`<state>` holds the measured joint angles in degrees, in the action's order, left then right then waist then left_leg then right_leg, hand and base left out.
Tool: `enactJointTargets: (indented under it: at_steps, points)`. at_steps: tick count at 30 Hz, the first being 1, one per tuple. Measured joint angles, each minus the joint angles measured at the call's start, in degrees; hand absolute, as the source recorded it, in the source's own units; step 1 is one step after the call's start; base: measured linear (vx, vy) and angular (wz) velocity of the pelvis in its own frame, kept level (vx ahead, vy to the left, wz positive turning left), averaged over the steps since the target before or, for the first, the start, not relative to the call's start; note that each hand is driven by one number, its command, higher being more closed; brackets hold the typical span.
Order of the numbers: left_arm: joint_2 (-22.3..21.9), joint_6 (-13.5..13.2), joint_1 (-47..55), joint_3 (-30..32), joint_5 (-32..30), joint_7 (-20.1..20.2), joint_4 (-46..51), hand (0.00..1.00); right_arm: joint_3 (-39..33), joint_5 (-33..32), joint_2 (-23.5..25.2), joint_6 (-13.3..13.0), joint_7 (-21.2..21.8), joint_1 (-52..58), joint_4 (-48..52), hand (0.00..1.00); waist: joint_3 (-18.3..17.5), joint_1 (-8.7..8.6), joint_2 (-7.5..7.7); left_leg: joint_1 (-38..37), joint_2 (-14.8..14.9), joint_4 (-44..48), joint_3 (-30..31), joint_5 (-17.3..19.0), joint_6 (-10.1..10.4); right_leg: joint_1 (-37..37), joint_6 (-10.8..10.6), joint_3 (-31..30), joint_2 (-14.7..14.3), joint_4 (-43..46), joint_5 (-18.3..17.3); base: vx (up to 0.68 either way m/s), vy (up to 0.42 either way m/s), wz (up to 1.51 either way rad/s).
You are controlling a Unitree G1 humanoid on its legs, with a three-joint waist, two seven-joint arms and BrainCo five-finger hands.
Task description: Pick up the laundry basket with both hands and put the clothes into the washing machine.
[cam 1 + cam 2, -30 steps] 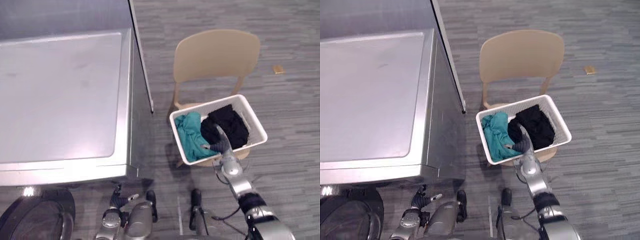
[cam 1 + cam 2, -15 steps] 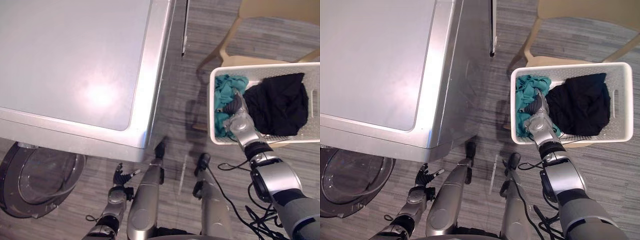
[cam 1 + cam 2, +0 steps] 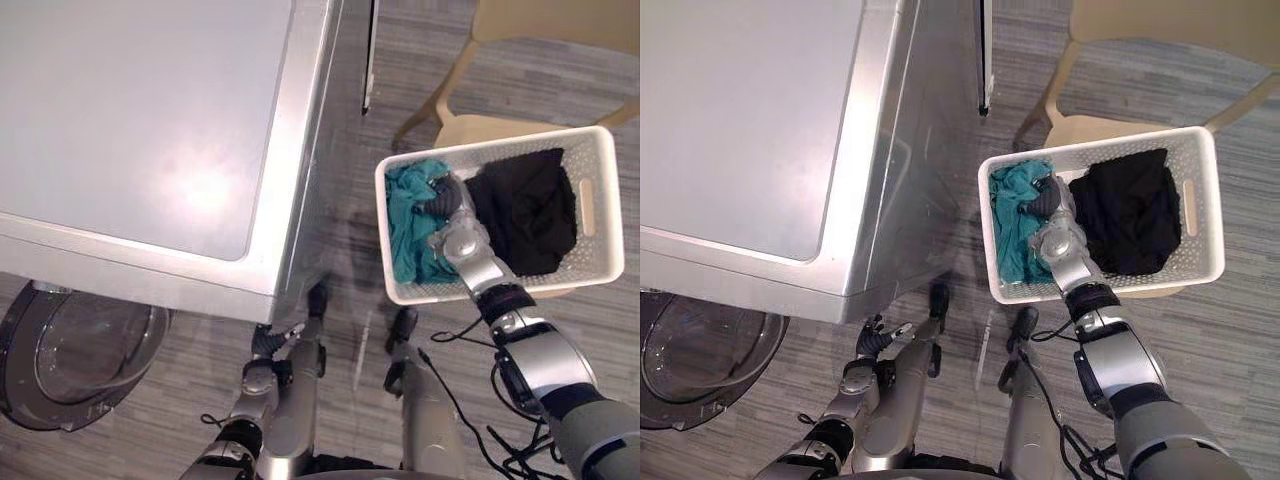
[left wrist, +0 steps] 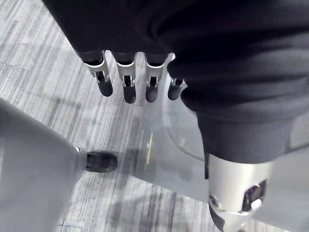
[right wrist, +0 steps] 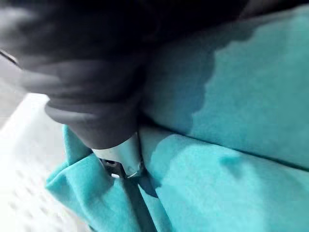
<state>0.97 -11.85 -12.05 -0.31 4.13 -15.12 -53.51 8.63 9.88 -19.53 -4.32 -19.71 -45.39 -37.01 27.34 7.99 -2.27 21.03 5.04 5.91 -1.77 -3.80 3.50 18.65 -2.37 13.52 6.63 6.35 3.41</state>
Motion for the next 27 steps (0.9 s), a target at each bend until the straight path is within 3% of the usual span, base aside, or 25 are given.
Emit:
enactJointTargets:
  at_steps: [5,7,10,12,15,19,20,21,22,23,24,26,27]
  points:
    - [2.12,0.83,2.11,0.53,-0.22,0.25,0.23,0.00,-2.14,-2.44,4.25,-2.82,-1.36,9.16,18.59,1.00,0.50,-1.17,2.06,-5.87,0.58,-1.45,-2.15,0.29,0.29,-4.47,-0.01,-2.34,-0.74,-1.46,0.01,0.00,-0.005,-0.26]
    - [2.75,1.57,4.85,0.77,-0.31,1.00,0.17,0.00,-1.93,-3.36,8.48,-4.88,-1.16,16.24,26.73,1.00,-1.96,-2.28,4.16,-7.92,0.70,-2.02,-3.26,0.91,0.47,-5.77,-0.12,-3.44,-0.95,-1.98,-0.14,0.06,0.017,-0.26]
    - [3.50,1.72,7.54,0.89,-0.37,1.53,-0.09,0.00,-1.12,-7.48,12.75,-7.01,1.34,24.78,34.44,1.00,-5.23,-4.01,5.66,-11.60,0.74,-3.59,-4.18,1.23,0.54,-8.87,-0.54,-4.06,-1.16,-3.21,-0.45,0.08,0.004,-0.13]
    - [3.51,1.89,9.24,0.90,-0.45,1.97,-0.54,0.00,0.51,-9.97,14.08,-8.36,3.22,30.10,38.37,1.00,-7.97,-4.09,5.97,-13.81,0.67,-4.54,-5.12,1.63,0.62,-10.25,-0.80,-4.70,-1.14,-3.78,-0.62,0.08,0.013,-0.25]
    - [3.80,2.04,11.55,0.98,-0.50,2.71,-1.51,0.00,4.64,-19.11,15.37,-10.73,8.33,35.59,42.89,1.00,-11.54,-4.18,6.03,-17.12,0.58,-5.97,-7.26,1.97,0.61,-11.86,-0.86,-6.61,-1.16,-4.07,-0.65,0.08,0.016,-0.34]
    - [4.43,1.99,12.02,0.91,-0.55,3.01,-2.37,0.00,7.29,-24.85,17.27,-12.19,12.55,35.90,44.76,1.00,-11.59,-5.03,5.95,-17.51,0.96,-0.20,-6.88,4.42,-0.23,-11.21,-2.21,-7.46,-0.27,3.99,-3.05,-0.03,0.012,0.03]
    - [4.65,1.90,11.99,0.97,-1.46,3.01,-2.59,0.00,7.28,-25.11,17.74,-12.80,12.54,35.94,44.90,1.00,-11.61,-5.81,5.88,-16.18,1.34,1.91,-5.17,4.87,-0.72,-10.89,-3.61,-8.20,0.06,8.58,-5.29,-0.08,0.010,0.72]
    - [4.88,1.85,11.91,0.95,-2.09,3.07,-2.65,0.00,7.25,-25.12,18.03,-13.15,12.53,36.01,45.32,1.00,-11.57,-6.03,5.85,-15.63,1.37,2.63,-4.13,5.20,-1.23,-9.68,-2.77,-9.30,0.45,14.44,-8.89,-0.09,-0.037,1.15]
    - [5.39,1.58,11.86,0.92,-2.79,3.14,-2.12,0.00,6.91,-25.11,18.03,-13.78,12.50,36.13,45.63,1.00,-11.64,-6.22,6.07,-15.02,0.58,4.24,-1.12,5.19,-1.22,-7.88,-2.94,-11.13,1.58,28.13,-13.81,-0.08,-0.130,1.37]
    - [5.94,1.56,12.45,1.07,-3.47,2.95,-1.24,0.00,7.19,-25.10,18.03,-14.37,12.55,36.16,45.64,1.00,-12.30,-6.00,6.79,-13.47,-0.12,6.13,1.69,5.17,-1.19,-8.33,-4.64,-13.45,2.01,36.57,-15.81,-0.08,-0.177,1.32]
    - [6.53,1.51,12.75,1.10,-4.03,2.60,-0.47,0.00,7.55,-25.01,18.10,-14.54,12.56,36.16,45.68,1.00,-12.40,-5.53,6.78,-12.40,-0.52,7.00,2.81,5.12,-1.10,-8.85,-5.30,-14.86,2.01,38.82,-16.36,-0.14,-0.246,1.16]
    - [7.82,1.37,14.17,1.19,-4.95,2.28,2.78,0.00,8.78,-24.89,18.10,-14.93,12.54,35.63,45.70,1.00,-13.57,-4.32,8.23,-8.35,-1.92,9.44,5.71,4.25,0.18,-11.55,-5.10,-17.88,1.57,37.30,-17.58,-0.19,-0.252,0.85]
    - [7.58,1.30,14.52,1.00,-4.99,2.21,5.88,0.00,8.97,-24.72,17.99,-15.38,12.45,34.80,45.58,1.00,-14.12,-3.67,8.79,-5.17,-2.09,10.15,7.48,2.84,1.46,-13.10,-3.83,-18.01,0.54,31.71,-22.35,-0.29,-0.268,0.70]
